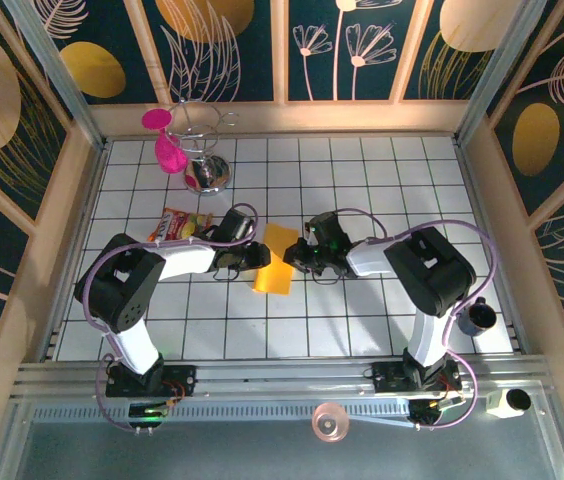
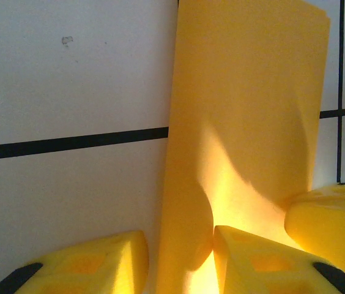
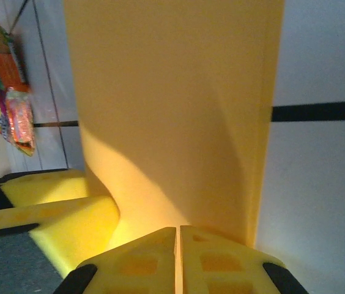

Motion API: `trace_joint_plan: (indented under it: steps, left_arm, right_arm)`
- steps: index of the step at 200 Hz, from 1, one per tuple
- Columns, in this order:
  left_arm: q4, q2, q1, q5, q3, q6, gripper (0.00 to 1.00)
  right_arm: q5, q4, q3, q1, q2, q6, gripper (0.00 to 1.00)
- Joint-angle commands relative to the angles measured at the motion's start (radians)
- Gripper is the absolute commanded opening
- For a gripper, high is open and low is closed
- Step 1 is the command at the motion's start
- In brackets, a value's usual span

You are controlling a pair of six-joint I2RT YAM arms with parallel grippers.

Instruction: Fold a paper plane with a square sheet of paper (pick it up from the middle)

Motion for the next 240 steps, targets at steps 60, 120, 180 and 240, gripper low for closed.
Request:
trace_joint_plan:
  steps: [60, 120, 180, 240]
  left_arm:
    - [-0.024, 0.101, -0.004, -0.104, -0.041, 0.000, 0.39]
    - [-0.182, -0.134, 0.061, -0.185, 0.058, -0.015, 0.59]
    - [-0.031, -0.205, 0.066, 0.081, 0.024, -0.074, 0.44]
    - [0.071, -0.144, 0.036, 0.226, -0.004, -0.163, 0.28]
  right_arm:
    - [0.085, -0.270, 0.064, -0.001, 0.093, -0.133, 0.08]
    - [0.085, -0.431, 0.149, -0.021, 0.157, -0.388, 0.06]
    - [0.060, -0.461, 0.183, -0.038, 0.172, -0.456, 0.05]
    - [0.066, -0.482, 0.182, -0.041, 0.192, -0.416, 0.05]
